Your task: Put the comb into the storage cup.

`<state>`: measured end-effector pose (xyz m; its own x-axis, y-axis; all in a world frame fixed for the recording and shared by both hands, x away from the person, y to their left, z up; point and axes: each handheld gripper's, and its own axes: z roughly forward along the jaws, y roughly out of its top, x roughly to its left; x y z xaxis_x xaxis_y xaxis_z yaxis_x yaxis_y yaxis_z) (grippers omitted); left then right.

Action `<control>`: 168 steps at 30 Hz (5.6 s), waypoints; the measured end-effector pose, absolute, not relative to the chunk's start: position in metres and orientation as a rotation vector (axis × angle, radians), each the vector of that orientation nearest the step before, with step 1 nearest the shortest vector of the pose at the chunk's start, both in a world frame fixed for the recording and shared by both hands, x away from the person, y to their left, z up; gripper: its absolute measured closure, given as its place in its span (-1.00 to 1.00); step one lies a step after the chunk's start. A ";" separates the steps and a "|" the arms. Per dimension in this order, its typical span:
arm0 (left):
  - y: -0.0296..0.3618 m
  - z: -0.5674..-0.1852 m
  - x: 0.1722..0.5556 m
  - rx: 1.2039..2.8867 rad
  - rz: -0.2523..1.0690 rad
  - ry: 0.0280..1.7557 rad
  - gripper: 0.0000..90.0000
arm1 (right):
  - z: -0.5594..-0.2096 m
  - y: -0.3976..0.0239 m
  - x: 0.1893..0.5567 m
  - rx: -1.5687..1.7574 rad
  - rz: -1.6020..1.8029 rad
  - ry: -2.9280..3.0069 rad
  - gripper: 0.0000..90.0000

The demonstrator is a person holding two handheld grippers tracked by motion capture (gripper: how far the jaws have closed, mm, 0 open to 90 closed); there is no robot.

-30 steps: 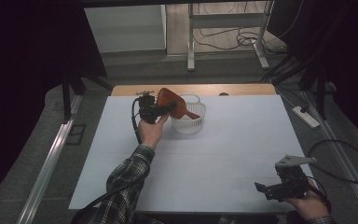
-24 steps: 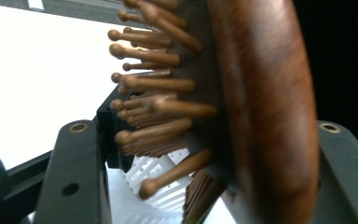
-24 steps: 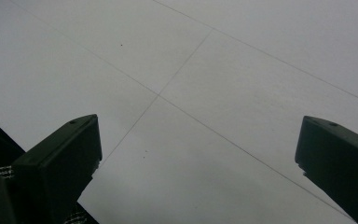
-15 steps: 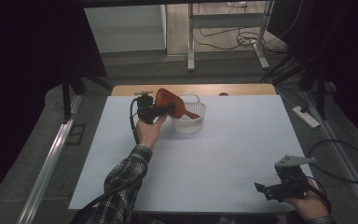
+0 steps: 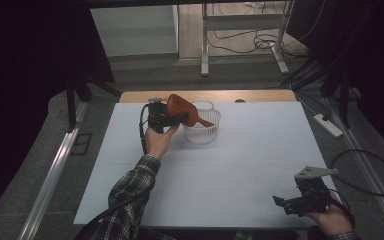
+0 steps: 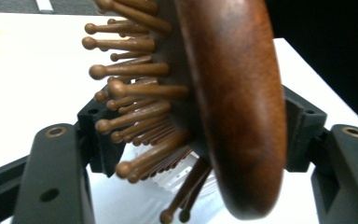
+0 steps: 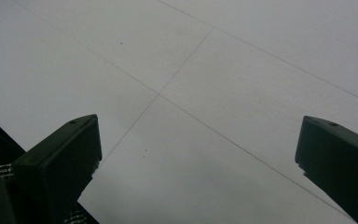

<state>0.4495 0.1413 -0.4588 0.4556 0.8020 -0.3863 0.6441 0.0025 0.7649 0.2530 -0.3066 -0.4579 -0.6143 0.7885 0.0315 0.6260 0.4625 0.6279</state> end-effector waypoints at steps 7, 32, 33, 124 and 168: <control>0.143 -0.457 0.448 1.746 0.222 1.234 -0.44 | -0.458 -0.306 0.253 1.216 0.885 2.451 -1.00; 0.149 -0.453 0.436 1.858 0.195 1.141 -0.71 | -0.458 -0.305 0.253 1.209 0.877 2.457 -1.00; 0.149 -0.453 0.435 1.860 0.196 1.138 -0.74 | -0.458 -0.305 0.253 1.209 0.876 2.457 -1.00; 0.170 -0.459 0.383 1.955 0.249 0.967 -0.99 | -0.457 -0.305 0.250 1.174 0.891 2.451 -1.00; 0.189 -0.460 0.357 1.943 0.236 0.994 -1.00 | -0.456 -0.305 0.248 1.157 0.897 2.441 -1.00</control>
